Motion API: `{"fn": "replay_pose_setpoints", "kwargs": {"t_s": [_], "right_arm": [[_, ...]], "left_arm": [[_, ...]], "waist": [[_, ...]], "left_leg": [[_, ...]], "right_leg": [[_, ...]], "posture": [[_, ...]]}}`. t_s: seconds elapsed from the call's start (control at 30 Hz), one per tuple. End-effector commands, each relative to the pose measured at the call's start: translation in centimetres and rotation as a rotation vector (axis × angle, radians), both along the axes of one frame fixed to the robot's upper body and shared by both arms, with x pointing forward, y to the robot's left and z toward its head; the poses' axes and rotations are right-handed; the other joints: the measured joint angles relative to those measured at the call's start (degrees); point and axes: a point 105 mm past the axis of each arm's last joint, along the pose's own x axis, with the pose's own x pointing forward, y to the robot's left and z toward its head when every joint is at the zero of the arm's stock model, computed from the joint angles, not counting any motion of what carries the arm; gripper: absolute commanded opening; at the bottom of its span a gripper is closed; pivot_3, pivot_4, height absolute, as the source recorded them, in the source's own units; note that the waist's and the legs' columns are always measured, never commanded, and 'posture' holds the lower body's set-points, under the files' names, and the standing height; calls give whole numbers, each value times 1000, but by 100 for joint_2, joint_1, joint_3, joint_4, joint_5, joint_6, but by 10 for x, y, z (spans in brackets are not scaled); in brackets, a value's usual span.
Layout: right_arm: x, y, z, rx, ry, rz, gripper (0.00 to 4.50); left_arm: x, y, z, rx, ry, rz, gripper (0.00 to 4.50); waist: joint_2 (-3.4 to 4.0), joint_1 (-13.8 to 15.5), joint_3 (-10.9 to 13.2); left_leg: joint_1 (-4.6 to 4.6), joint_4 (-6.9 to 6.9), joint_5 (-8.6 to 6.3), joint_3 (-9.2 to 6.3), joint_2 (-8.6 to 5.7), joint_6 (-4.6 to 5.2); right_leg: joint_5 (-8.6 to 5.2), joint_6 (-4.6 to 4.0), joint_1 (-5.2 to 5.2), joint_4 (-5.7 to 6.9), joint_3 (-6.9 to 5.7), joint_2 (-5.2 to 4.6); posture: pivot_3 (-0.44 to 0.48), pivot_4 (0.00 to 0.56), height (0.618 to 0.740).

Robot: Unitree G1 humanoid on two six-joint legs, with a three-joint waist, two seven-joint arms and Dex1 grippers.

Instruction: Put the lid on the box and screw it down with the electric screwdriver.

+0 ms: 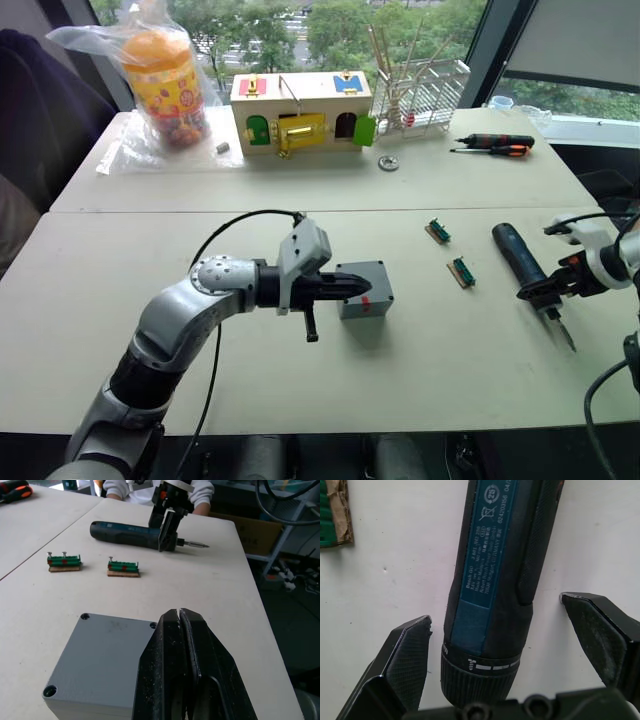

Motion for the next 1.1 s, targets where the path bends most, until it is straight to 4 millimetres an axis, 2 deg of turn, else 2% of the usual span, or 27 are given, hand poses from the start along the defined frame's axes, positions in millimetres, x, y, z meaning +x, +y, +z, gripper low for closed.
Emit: {"fn": "replay_pose_setpoints", "kwargs": {"t_s": [0.03, 0.17, 0.27, 0.37, 0.43, 0.53, 0.6, 0.7, 0.8, 0.87, 0.93, 1.03, 1.07, 1.1], "right_arm": [[-2, -4, -1, -26, 20, 5, 3208], [1, -2, -3, -36, 25, -4, 1796], [2, -2, -4, -38, 21, -6, 1777], [13, -5, 11, -25, -91, -83, 1777], [26, -5, 34, 37, -225, -173, 1777], [39, -2, 68, 145, -387, -263, 1777], [49, 2, 101, 272, -538, -358, 1777], [58, 10, 143, 423, -732, -413, 1777], [64, 21, 188, 554, -1060, -444, 1777], [57, 28, 203, 570, -1278, -470, 1777], [51, 45, 198, 582, -1314, -479, 1777], [43, 88, 186, 566, -1334, -364, 1777], [39, 108, 185, 646, -1333, -294, 1777], [31, 128, 189, 807, -1330, -222, 1777]], "left_arm": [[-3, 2, 10, -18, -41, 1, 0], [0, 2, 10, -18, -44, 9, 0], [3, 2, 10, -18, -45, 13, 0], [7, 3, 10, -17, -44, 19, 0], [11, 5, 10, -20, -43, 24, 0], [17, 7, 12, -38, -37, 30, 0], [23, 10, 14, -49, -34, 29, 0], [31, 14, 14, -36, -38, 18, 0], [40, 14, 21, -52, -33, 3, 0], [43, 13, 25, -66, -25, -11, 0], [46, 11, 26, -69, -19, -18, 0], [54, 8, 22, -46, -27, -6, 0], [56, 8, 21, -36, -33, 2, 0], [58, 7, 19, -29, -37, 8, 0]], "waist": [[0, 1, 0], [0, -11, 0], [0, -17, 0], [0, -30, 0], [3, -52, 2], [57, -105, 34], [70, -116, 42], [93, -113, 57], [92, -96, 59], [86, -100, 57], [87, -77, 56], [88, -25, 57], [90, -26, 57], [91, -26, 58]], "left_leg": [[0, 0, 0, 1, 0, -1], [0, 1, 1, 2, 1, -2], [1, 2, 1, 2, 1, -2], [2, 3, 1, 1, 1, -2], [3, 6, 1, 2, 1, -2], [0, 6, 1, 1, -3, -2], [-3, -12, 2, 2, -2, -4], [-11, -19, 6, 15, 1, -11], [-13, -16, 6, 16, 0, -11], [-13, -11, 7, 16, 3, -12], [-12, -10, 7, 11, 0, -12], [-13, -14, 8, 11, -4, -12], [-14, -15, 8, 11, -9, -12], [-14, -14, 8, 13, -18, -12]], "right_leg": [[0, 0, 0, 0, -1, 0], [0, 0, 2, 0, -2, 1], [0, 0, 6, 0, -2, 1], [0, 0, 8, 0, -2, 1], [0, 0, 9, 1, -2, 0], [1, 0, 3, 2, 0, -6], [0, -1, -10, 3, 1, -3], [-1, -2, -23, 9, -1, 2], [0, -1, -21, 10, -2, 2], [1, 0, -18, 13, -5, 2], [1, 1, -17, 24, -4, 1], [1, 1, -18, 24, -6, 1], [1, 1, -18, 22, -6, 2], [1, 1, -19, 22, -5, 2]], "posture": [[0, 150, 708], [0, 150, 708], [0, 150, 708], [0, 150, 708], [0, 150, 708], [0, 150, 708], [0, 150, 708], [0, 150, 708], [0, 150, 708], [0, 150, 708], [0, 150, 708], [0, 150, 708], [0, 150, 708], [0, 150, 708]]}}
